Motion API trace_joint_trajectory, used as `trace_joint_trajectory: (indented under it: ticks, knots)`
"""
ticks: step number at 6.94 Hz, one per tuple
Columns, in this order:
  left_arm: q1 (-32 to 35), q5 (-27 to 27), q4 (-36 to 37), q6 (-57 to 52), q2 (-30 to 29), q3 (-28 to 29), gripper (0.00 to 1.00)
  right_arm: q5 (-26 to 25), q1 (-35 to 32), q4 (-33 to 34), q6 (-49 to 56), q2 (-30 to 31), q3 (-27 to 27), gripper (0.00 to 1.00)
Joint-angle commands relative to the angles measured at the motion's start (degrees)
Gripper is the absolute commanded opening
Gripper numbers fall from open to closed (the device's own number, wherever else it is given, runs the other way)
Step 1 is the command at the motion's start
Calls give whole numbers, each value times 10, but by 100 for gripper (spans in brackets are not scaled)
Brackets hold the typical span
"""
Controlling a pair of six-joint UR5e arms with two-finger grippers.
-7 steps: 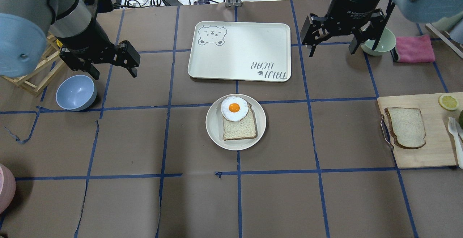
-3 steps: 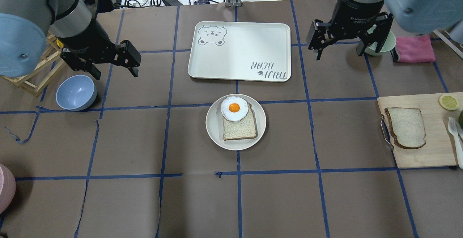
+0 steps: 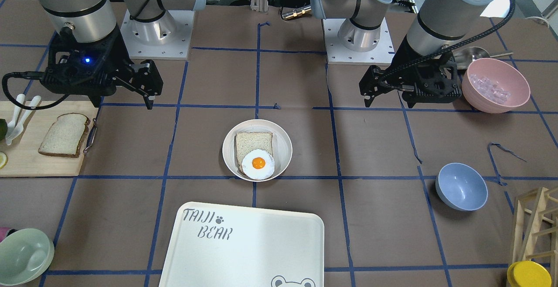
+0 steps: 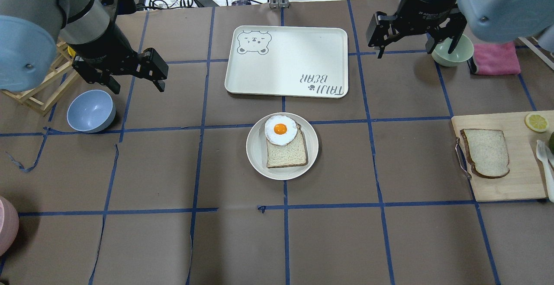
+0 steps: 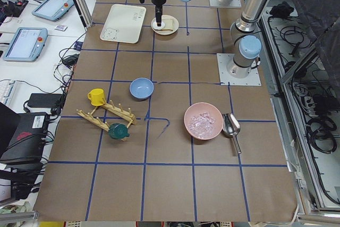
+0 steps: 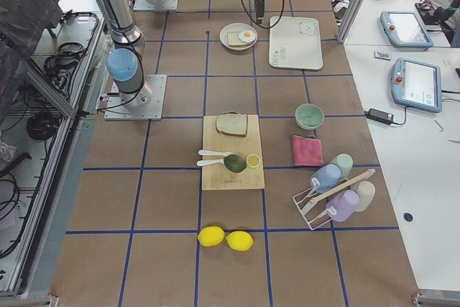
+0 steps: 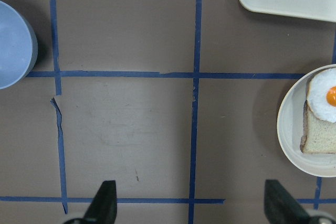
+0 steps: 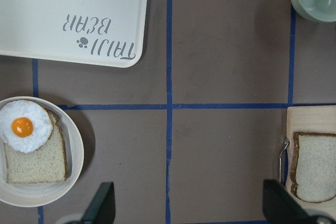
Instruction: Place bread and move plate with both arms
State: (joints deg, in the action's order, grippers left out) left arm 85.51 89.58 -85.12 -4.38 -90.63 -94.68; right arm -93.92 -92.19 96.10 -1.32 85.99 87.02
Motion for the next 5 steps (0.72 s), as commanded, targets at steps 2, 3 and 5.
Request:
trace_joint_trajectory:
  ticks: [2,3,5]
  knots:
    - [-3,-1,-1,-4,3,-2,100,-1,1,-17,7,-1,1,100]
    - [-5,-1,-1,-5,3,-2,100,5,1,-18,9,-1,0,100]
    - [-4,-1,0,-5,2,-2,100,9,1,-17,3,-7,-1,100]
